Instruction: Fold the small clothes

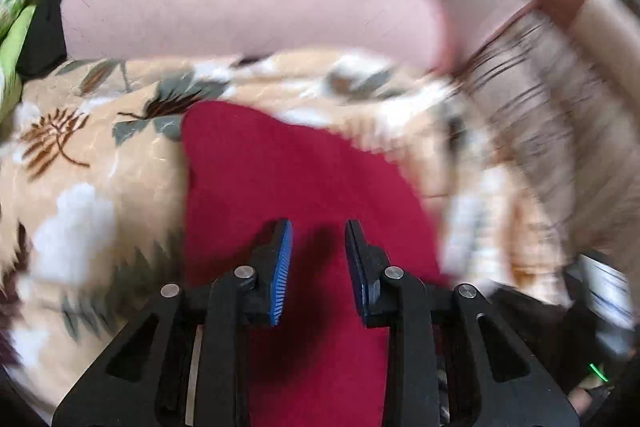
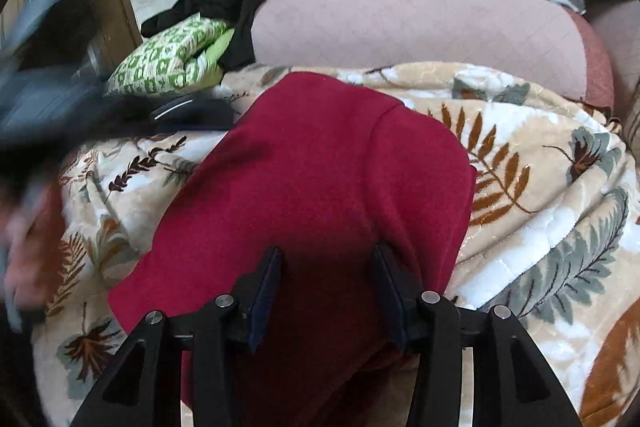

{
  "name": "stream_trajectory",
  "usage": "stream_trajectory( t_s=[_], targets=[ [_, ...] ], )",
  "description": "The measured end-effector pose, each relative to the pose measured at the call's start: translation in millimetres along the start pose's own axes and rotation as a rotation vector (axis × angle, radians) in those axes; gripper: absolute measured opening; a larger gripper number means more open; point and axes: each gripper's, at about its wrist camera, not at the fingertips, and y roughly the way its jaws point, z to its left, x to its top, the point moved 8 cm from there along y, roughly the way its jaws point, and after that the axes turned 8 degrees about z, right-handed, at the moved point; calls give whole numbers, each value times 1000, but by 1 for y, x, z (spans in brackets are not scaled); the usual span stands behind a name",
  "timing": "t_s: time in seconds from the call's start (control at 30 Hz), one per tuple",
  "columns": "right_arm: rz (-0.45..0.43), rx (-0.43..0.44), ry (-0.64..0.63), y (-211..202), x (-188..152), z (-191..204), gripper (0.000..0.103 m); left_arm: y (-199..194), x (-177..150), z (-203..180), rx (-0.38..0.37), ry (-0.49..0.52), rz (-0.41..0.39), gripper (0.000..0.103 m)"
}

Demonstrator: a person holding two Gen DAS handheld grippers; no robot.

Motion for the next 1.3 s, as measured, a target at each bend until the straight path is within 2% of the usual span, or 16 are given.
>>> stream_trajectory(
  t_s=[0.07, 0.17, 0.23, 0.3, 0.33, 0.4, 0.47, 0.57, 0.63, 0.73, 0.83, 0.93, 1.03, 1.1, 1.17, 1.3],
  targets=[
    [-12, -4, -6, 0, 1, 1, 47, 28, -6, 14, -14, -47, 91, 26],
    [-11, 9, -2, 1, -1, 1, 47, 16, -6, 15, -52, -30, 57, 26],
    [-17, 19, 1, 0, 0, 1, 47, -7, -13, 18, -124, -63, 21, 26],
    [-31, 37, 6, -7, 3, 1, 47, -32, -25, 27, -184, -98, -28, 35],
    [-36, 62, 21, -14, 4, 1, 49, -44, -33, 32, -206, -107, -57, 50],
    [-60, 138, 123, -35, 7, -5, 58, -57, -51, 43, -219, -115, -99, 65],
    [-143, 174, 251, -63, 7, -20, 82, -58, -68, 50, -243, -123, -107, 65],
    [-232, 172, 396, -83, 0, -42, 86, -37, -90, 52, -365, -218, -34, 65],
    [-199, 224, 464, -74, -7, -45, 86, -26, -101, 48, -473, -287, 8, 65],
    [-99, 325, 544, -45, -21, -40, 86, -11, -110, 52, -559, -393, 37, 69],
    [-8, 352, 599, -17, -35, -37, 86, -12, -105, 52, -595, -418, 13, 69],
    [18, 357, 522, -10, -32, -28, 87, -13, -103, 43, -593, -391, 31, 69],
    [93, 421, 476, -4, -39, -8, 74, -16, -105, 43, -567, -388, 39, 59],
    [127, 371, 446, -1, -45, -5, 56, -21, -100, 39, -531, -382, 21, 52],
    [102, 363, 490, -7, -40, -10, 36, -29, -94, 34, -507, -354, 9, 47],
    [11, 435, 551, -31, -14, -3, 29, -53, -78, 40, -493, -337, -44, 45]
  ],
)
